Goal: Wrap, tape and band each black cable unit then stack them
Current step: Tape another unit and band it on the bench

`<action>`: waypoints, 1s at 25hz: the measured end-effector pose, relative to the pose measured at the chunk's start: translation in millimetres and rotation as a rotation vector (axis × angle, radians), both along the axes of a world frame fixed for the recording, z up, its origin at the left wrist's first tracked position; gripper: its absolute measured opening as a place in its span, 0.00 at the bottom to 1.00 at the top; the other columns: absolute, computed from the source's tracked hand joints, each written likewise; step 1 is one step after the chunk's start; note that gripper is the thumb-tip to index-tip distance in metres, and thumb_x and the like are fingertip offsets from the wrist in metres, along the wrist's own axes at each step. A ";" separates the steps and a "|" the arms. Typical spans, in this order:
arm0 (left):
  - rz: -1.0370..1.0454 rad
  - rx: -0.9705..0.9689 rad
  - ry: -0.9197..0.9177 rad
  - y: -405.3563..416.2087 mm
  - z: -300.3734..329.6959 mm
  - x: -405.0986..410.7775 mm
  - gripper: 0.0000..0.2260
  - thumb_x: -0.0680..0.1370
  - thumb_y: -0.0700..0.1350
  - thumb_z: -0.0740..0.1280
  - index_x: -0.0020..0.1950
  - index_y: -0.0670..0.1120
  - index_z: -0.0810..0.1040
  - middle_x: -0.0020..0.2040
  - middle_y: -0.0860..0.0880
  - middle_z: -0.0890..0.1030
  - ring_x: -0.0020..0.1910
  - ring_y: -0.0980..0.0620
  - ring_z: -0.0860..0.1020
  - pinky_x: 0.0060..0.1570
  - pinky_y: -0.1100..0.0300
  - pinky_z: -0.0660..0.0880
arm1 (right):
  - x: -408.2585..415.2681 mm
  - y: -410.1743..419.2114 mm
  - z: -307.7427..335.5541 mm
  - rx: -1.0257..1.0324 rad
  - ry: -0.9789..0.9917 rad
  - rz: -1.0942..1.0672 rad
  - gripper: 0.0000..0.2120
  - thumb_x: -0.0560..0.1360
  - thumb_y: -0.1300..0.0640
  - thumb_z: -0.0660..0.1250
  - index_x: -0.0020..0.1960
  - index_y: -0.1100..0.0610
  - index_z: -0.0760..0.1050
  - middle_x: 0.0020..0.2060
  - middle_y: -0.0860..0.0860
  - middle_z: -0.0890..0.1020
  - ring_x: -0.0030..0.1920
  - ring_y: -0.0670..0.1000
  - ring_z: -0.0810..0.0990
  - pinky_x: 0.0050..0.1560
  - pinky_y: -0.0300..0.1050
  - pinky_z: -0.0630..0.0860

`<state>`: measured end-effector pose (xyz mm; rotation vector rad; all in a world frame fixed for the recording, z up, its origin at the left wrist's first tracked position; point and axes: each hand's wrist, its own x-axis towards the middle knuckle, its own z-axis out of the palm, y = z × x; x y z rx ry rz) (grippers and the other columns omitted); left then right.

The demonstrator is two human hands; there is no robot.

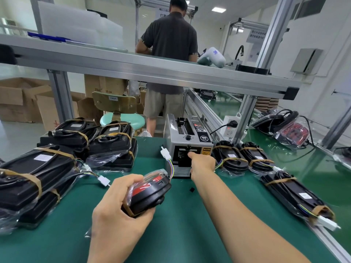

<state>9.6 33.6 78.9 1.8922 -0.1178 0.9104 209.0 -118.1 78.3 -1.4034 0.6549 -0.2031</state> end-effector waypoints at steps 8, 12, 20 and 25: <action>0.020 0.011 -0.007 2.2 -3.0 2.2 0.34 0.58 0.31 0.79 0.58 0.57 0.78 0.52 0.57 0.79 0.52 0.58 0.78 0.53 0.72 0.70 | -99.2 -4.8 41.9 0.041 -0.234 0.519 0.09 0.74 0.54 0.69 0.35 0.50 0.81 0.30 0.43 0.77 0.34 0.43 0.74 0.37 0.37 0.68; 0.059 0.038 -0.046 -6.3 -2.8 -0.8 0.33 0.59 0.31 0.78 0.56 0.59 0.77 0.52 0.59 0.78 0.52 0.56 0.78 0.53 0.67 0.72 | -162.8 -3.0 52.7 0.088 -0.369 0.807 0.02 0.69 0.55 0.72 0.39 0.52 0.83 0.49 0.42 0.81 0.44 0.35 0.77 0.52 0.32 0.69; 0.135 0.040 -0.096 -13.9 -12.4 -7.4 0.25 0.61 0.33 0.79 0.55 0.49 0.81 0.53 0.54 0.78 0.53 0.54 0.78 0.54 0.59 0.74 | -175.9 2.9 49.6 0.063 -0.340 0.747 0.12 0.72 0.64 0.68 0.32 0.55 0.81 0.59 0.55 0.78 0.55 0.45 0.77 0.62 0.39 0.69; 0.138 0.042 -0.111 -16.2 -15.0 -8.9 0.24 0.62 0.36 0.78 0.56 0.48 0.80 0.53 0.52 0.78 0.53 0.51 0.78 0.53 0.52 0.75 | -180.3 5.4 47.2 0.043 -0.353 0.760 0.14 0.72 0.64 0.69 0.30 0.53 0.81 0.55 0.50 0.78 0.48 0.37 0.78 0.47 0.25 0.70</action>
